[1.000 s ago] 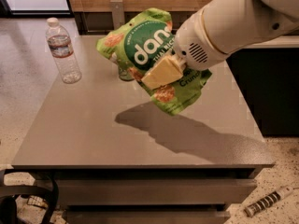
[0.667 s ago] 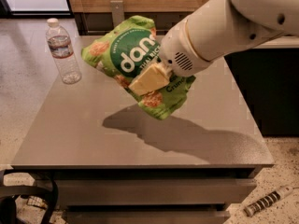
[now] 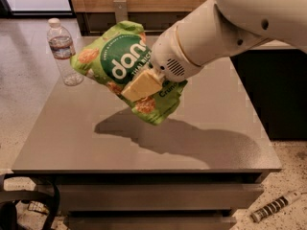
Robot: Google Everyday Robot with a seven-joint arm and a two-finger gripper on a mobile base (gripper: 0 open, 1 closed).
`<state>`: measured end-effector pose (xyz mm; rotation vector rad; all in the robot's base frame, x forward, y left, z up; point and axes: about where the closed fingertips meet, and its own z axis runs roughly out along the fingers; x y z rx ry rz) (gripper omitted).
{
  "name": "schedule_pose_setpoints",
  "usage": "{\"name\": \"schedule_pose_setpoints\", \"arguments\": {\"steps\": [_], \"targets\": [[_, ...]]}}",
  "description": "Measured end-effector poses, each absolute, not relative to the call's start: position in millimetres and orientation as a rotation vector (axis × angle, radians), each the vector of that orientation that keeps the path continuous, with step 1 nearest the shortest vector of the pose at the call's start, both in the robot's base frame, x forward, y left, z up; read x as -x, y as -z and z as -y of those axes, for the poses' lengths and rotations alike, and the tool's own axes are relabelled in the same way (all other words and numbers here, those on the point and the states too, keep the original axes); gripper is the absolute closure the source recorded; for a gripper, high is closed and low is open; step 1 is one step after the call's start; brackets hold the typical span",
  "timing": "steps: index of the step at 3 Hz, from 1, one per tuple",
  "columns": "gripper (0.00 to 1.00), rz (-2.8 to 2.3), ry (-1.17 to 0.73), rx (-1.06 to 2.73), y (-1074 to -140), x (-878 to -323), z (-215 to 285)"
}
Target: Move green rice chip bag near water bottle
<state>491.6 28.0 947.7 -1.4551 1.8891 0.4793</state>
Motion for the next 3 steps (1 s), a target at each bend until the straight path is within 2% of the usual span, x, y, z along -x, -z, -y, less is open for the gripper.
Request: {"name": "schedule_pose_setpoints", "arguments": {"steps": [3], "targets": [[1.0,-1.674,-0.506,1.682,-936.8,-521.6,-118.9]]}}
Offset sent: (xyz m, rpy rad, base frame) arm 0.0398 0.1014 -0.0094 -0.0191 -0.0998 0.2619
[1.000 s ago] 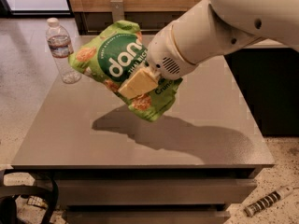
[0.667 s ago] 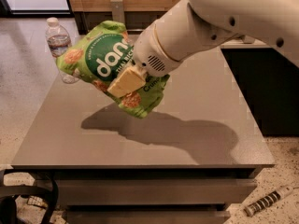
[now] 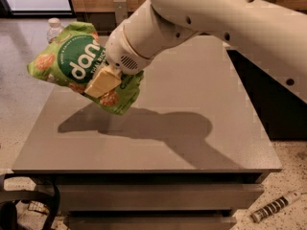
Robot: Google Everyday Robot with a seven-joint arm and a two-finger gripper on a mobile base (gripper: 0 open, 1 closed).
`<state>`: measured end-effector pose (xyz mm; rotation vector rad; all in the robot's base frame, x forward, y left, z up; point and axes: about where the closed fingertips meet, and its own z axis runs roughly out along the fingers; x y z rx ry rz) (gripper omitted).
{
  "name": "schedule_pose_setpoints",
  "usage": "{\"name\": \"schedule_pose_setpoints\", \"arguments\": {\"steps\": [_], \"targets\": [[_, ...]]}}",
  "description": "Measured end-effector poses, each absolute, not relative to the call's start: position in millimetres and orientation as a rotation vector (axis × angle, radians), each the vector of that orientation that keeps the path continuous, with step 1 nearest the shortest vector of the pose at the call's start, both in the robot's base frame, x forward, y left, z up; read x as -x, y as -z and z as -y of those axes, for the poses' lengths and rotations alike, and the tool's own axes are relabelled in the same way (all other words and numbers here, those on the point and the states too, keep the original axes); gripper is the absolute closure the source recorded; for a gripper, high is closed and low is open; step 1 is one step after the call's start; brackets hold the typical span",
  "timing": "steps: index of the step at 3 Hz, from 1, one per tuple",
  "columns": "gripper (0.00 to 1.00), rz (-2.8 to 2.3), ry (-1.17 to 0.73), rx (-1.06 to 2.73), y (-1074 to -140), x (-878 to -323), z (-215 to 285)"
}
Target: Move green rice chip bag near water bottle
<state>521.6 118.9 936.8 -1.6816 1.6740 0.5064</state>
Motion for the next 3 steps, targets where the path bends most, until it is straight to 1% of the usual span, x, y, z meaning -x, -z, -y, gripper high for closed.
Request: {"name": "schedule_pose_setpoints", "arguments": {"steps": [3], "targets": [[1.0,-1.598,-0.507,1.791,-902.3,-535.0,-183.1]]}}
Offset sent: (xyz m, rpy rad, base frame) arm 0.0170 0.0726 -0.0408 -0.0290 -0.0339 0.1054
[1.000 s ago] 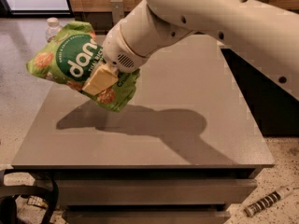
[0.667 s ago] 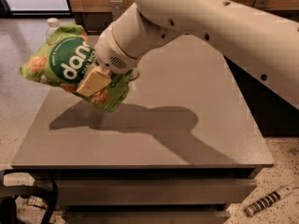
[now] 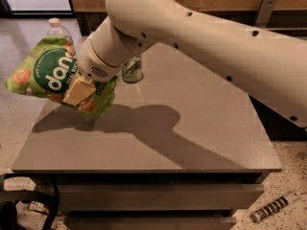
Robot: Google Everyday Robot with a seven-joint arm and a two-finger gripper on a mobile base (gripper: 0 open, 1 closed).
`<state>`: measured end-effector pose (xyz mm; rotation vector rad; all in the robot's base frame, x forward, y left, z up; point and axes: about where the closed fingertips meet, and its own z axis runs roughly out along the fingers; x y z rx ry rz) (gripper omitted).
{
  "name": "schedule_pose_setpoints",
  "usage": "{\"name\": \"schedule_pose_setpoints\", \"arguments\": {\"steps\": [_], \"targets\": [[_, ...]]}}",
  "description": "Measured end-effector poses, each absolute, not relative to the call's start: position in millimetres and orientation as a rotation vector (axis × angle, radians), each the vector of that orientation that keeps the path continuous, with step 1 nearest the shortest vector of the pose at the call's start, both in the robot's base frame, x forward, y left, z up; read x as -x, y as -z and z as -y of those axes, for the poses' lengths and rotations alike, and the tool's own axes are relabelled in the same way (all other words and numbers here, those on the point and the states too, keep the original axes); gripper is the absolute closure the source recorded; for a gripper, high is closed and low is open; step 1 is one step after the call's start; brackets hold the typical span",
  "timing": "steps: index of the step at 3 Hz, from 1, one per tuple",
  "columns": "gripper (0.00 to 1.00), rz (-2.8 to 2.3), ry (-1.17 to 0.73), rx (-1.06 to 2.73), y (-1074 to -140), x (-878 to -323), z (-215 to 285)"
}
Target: Move green rice chip bag near water bottle
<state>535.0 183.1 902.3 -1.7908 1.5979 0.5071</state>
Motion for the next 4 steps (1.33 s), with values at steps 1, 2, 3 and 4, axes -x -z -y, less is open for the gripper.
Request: {"name": "schedule_pose_setpoints", "arguments": {"steps": [1,2,3,4], "targets": [[1.0,-1.595,-0.5,1.813,-892.0,-541.7,-199.1],[0.88,-1.592,-0.499,1.819,-891.4,-541.1,-202.0],[0.65,-1.589,-0.499,1.822,-891.8,-539.8,-203.3],[0.42,-1.586,-0.498,1.825,-892.3,-538.5,-204.4]]}}
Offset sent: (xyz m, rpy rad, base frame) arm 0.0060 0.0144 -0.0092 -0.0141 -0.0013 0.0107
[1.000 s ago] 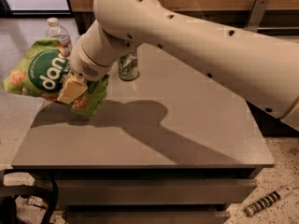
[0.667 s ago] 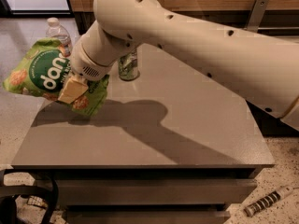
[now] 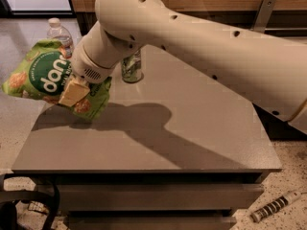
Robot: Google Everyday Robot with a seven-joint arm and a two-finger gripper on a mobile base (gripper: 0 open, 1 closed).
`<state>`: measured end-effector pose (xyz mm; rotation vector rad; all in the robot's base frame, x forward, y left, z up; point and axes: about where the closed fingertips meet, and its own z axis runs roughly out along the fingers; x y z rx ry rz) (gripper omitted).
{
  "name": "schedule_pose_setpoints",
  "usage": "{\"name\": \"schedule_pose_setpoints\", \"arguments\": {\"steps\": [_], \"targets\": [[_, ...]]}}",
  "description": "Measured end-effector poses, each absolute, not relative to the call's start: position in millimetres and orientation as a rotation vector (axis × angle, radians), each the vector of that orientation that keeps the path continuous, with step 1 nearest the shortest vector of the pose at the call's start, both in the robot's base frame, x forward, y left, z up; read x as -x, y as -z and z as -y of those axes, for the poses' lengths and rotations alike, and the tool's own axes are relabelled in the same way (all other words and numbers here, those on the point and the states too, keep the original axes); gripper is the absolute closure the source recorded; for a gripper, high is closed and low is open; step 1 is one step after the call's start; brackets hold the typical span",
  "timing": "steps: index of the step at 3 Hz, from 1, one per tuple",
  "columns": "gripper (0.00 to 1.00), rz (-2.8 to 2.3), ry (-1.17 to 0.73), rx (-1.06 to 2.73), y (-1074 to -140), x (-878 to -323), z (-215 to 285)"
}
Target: Move green rice chip bag near water bottle
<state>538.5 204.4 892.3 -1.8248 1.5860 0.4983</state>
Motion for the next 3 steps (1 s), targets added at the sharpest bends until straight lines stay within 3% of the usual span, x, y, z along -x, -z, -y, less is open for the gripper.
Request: {"name": "schedule_pose_setpoints", "arguments": {"steps": [1,2,3], "targets": [[0.18,-1.584,-0.498,1.827,-892.8,-537.4,-205.3],[0.0,-1.581,-0.497,1.83,-893.4,-535.9,-206.5],[0.0,-1.58,-0.497,1.831,-893.4,-535.8,-206.6]]}}
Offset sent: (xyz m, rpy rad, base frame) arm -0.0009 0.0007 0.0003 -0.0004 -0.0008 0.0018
